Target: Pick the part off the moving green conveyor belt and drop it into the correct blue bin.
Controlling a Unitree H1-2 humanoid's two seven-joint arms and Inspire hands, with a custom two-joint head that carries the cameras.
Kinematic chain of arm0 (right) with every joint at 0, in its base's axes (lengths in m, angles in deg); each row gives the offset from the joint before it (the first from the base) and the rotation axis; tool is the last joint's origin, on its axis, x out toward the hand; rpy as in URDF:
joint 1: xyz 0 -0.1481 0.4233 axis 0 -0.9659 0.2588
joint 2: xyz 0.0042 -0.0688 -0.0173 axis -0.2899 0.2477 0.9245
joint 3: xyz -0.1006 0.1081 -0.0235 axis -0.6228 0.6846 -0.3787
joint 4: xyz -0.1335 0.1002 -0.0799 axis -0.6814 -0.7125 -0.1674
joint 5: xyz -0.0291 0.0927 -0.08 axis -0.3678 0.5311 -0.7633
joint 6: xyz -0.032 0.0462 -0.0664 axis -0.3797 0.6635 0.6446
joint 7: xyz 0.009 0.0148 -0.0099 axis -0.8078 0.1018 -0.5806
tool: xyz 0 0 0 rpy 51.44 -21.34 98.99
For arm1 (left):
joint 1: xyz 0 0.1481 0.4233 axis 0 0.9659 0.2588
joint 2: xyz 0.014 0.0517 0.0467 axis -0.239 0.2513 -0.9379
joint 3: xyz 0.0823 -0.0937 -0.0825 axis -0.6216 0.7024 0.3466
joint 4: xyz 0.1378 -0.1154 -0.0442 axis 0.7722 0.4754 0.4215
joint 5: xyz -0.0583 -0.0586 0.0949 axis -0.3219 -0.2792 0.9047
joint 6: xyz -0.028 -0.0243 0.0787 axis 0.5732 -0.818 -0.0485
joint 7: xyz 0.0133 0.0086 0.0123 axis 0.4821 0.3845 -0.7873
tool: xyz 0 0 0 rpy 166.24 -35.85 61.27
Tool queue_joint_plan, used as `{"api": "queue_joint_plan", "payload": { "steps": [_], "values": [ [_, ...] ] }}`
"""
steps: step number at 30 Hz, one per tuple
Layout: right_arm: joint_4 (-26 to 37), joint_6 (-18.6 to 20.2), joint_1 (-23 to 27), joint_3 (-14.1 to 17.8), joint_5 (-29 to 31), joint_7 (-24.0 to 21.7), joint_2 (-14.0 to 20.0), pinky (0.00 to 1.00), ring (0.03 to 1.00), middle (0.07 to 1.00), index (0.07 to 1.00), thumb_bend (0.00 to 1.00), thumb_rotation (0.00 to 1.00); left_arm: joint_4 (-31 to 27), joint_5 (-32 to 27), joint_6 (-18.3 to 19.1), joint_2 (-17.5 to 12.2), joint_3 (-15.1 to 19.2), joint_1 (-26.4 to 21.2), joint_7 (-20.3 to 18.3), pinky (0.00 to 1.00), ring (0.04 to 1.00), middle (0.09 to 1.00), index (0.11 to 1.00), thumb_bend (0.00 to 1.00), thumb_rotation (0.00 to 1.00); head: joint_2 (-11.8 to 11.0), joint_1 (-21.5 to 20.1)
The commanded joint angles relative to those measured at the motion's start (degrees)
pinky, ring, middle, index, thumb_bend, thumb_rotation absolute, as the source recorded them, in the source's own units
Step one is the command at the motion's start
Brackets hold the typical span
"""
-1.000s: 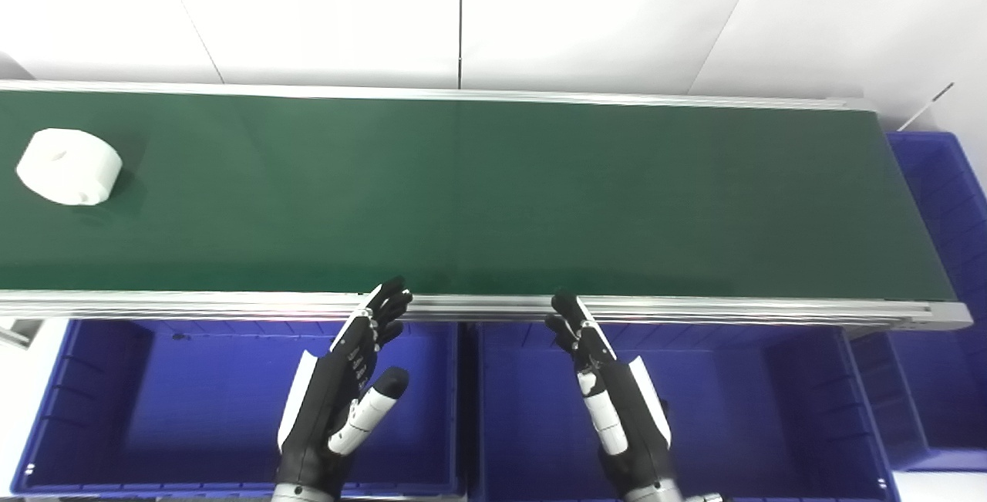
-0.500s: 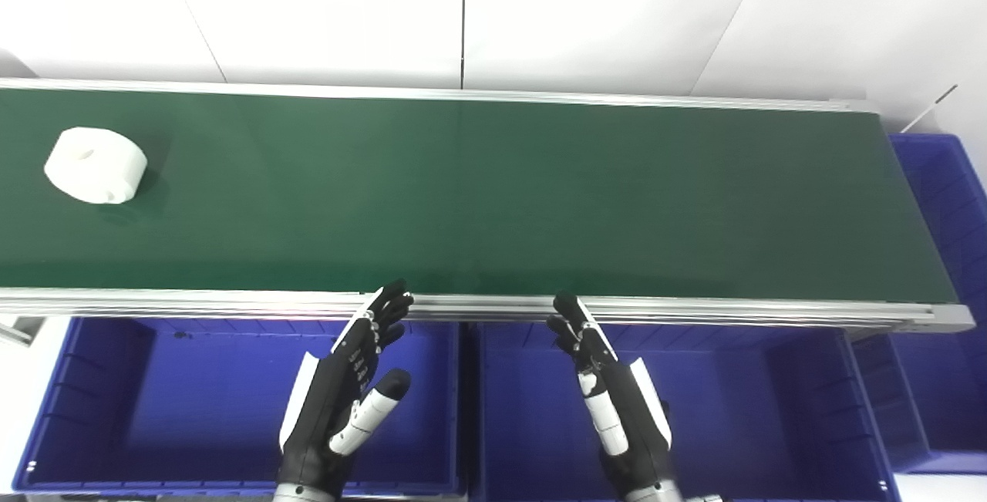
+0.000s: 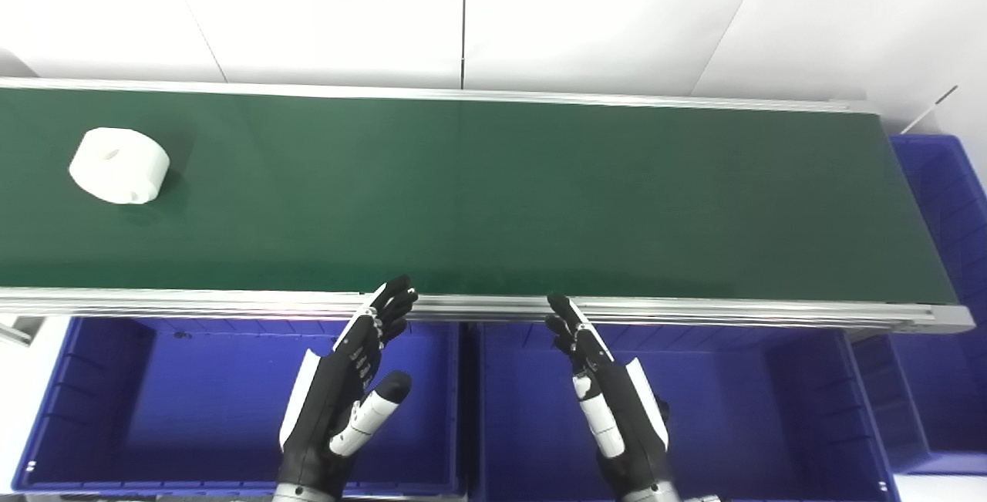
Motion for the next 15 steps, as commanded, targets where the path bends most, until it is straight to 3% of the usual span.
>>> {"api": "queue_joint_plan", "payload": {
  "steps": [1,8,13,14,15],
  "values": [
    [0.3,-3.5,-0.5,-0.2,0.2,-0.3,0.1,0.98,0.948,0.968,0.938,0.88,0.98,-0.4,0.9,-2.7,-0.2,-0.5,0.8,-0.1,0.89,0.907,0.889,0.898,0.77,0.81,-0.5,0.0],
    [-0.2,-4.4,-0.5,0.0,0.8,-0.4,0.7,0.95,0.949,0.970,0.937,0.90,0.97,0.4,0.5,-2.8,0.3,-0.9,1.1,0.0,0.90,0.907,0.883,0.885,0.76,0.77,-1.8,1.3],
    [-3.0,-6.6,-0.4,0.4,1.2,-0.1,0.8,0.95,0.940,0.963,0.930,0.89,0.96,4.0,1.3,-6.7,0.6,-0.9,0.8,0.6,0.88,0.894,0.876,0.880,0.77,0.78,-6.6,2.4],
    [-3.5,-7.0,-0.3,0.6,1.3,-0.1,0.8,0.95,0.937,0.961,0.929,0.90,0.95,4.6,1.2,-7.0,0.6,-0.9,0.7,0.6,0.88,0.889,0.872,0.875,0.77,0.77,-6.6,2.4],
    [-4.2,-7.7,-0.2,0.7,1.4,-0.1,0.9,0.95,0.935,0.961,0.927,0.90,0.96,5.4,0.9,-7.4,0.7,-0.9,0.6,0.5,0.89,0.893,0.871,0.871,0.78,0.77,-8.3,3.2]
  ]
}}
